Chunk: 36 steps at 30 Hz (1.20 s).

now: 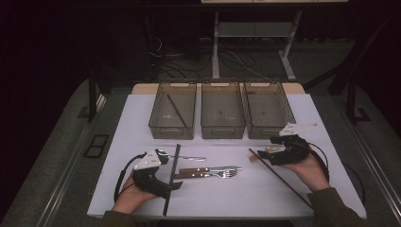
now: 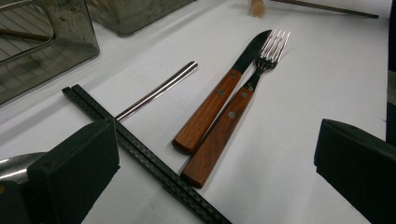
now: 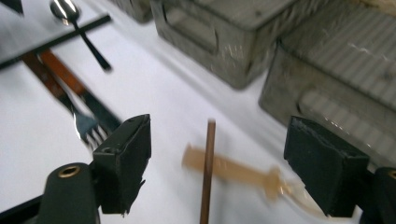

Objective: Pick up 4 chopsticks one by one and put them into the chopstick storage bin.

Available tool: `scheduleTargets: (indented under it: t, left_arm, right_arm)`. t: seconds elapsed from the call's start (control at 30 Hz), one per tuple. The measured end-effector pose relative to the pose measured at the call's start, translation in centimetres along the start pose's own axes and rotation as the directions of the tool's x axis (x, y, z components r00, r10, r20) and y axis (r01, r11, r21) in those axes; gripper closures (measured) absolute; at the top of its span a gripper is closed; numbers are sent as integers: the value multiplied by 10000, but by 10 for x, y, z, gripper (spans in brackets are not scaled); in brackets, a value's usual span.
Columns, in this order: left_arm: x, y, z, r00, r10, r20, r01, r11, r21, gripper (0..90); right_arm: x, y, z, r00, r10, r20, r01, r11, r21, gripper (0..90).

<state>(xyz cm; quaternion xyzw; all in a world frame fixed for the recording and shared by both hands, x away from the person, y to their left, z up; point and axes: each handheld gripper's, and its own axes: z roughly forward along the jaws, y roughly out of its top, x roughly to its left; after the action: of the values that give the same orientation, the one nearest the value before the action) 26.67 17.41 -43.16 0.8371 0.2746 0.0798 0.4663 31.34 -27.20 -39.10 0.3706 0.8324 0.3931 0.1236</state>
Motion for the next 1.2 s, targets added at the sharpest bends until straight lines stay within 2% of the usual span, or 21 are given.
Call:
scheduleTargets:
  t: [0.1, 0.33, 0.5, 0.7, 0.87, 1.2]
  left_arm:
    - [0, 0, -1, 10000, -5, -4, 5, 10000, 14, 0]
    - [0, 0, -1, 10000, 42, -1, -42, 10000, 31, 0]
    - [0, 0, -1, 10000, 68, -7, -68, 10000, 34, 0]
    - [0, 0, -1, 10000, 87, -18, -87, 10000, 26, 0]
    - [0, 0, -1, 10000, 30, -35, -29, 10000, 44, 0]
    - [-1, 0, -1, 10000, 35, -30, -35, 10000, 32, 0]
  right_arm:
    - [2, -11, -5, 10000, 11, -46, -10, 9997, 243, 241]
    - [2, -36, -16, 10000, 41, -26, -39, 9969, 789, 339]
    - [3, -51, -22, 9997, 165, -184, -144, 9939, 1097, 468]
    - [6, -68, -25, 10000, 73, -40, -65, 9843, 1765, 621]
    - [7, -77, -28, 10000, 58, -16, -54, 9803, 1976, 679]
    - [7, -81, -27, 9999, -32, -124, 60, 9711, 2385, 763]
